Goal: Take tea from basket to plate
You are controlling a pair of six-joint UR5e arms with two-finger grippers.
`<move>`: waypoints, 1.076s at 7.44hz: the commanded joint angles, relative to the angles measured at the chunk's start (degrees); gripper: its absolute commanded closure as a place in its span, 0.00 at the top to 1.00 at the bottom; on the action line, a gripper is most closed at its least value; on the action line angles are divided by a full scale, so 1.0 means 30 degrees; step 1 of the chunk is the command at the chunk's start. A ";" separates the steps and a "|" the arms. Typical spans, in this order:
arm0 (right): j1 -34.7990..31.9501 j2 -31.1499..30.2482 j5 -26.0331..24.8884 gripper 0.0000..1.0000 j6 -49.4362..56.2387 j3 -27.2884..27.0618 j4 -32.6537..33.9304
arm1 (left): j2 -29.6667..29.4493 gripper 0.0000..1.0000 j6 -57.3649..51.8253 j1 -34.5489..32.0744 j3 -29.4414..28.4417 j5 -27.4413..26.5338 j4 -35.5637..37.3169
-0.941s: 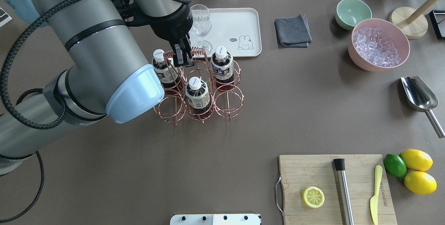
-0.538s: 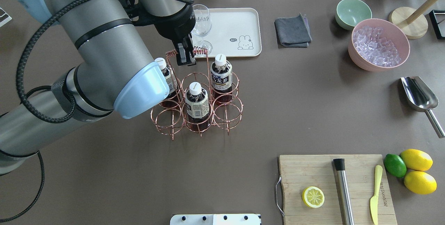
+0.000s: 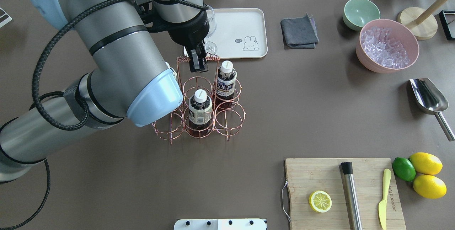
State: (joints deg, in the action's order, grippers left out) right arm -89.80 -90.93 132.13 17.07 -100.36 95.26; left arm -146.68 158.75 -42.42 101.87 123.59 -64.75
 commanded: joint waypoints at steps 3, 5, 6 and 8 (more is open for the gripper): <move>0.2859 0.0629 0.0019 1.00 0.1664 -0.3864 0.0064 | 0.0086 0.00 0.0434 0.0078 0.0904 -0.0033 0.0049; 0.3768 0.1508 0.0137 1.00 0.1664 -0.5123 0.0181 | 0.0086 0.00 0.0464 0.0107 0.0848 -0.0033 0.0049; 0.4382 0.1946 0.1153 1.00 0.1113 -0.5565 0.0181 | 0.0115 0.00 0.0435 0.0194 0.0673 -0.0033 0.0020; 0.6454 0.2301 0.2218 1.00 -0.3260 -0.6473 0.0035 | 0.0145 0.00 0.0376 0.0224 0.0497 -0.0033 -0.0009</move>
State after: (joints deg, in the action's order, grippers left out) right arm -75.85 -84.97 136.62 17.71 -117.30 95.69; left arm -146.31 160.01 -41.85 103.93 123.49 -64.67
